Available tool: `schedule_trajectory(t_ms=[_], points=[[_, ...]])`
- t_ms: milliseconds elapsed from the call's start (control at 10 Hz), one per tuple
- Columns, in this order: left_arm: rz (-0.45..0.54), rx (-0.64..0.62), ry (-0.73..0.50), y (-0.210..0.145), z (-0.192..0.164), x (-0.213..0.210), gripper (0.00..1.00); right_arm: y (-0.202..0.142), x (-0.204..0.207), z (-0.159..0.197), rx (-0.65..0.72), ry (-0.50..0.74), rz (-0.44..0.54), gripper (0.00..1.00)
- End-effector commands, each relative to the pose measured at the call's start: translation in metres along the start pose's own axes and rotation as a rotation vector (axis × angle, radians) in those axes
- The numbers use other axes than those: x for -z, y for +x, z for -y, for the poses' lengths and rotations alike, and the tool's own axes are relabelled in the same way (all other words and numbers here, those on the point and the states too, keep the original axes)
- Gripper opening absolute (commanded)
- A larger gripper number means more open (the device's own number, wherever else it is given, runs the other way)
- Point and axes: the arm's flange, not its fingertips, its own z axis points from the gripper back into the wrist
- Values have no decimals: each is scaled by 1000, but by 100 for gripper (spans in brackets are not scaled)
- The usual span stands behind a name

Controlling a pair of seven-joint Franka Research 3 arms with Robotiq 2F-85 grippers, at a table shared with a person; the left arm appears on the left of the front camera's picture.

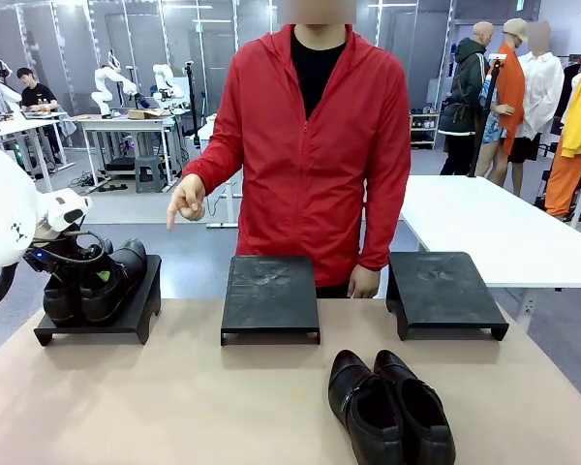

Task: Place the shoes on the stand as instructed by the person.
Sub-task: Pick up another pair of Shoes and place it on the Shoes Stand indicated by the person.

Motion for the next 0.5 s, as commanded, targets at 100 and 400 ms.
schedule_trajectory(t_ms=[100,400], points=[[2,4,2,2,-1,0,100,1,0,-1,-19,7,8,100],[2,4,2,2,-1,0,100,1,0,-1,-19,7,8,100]])
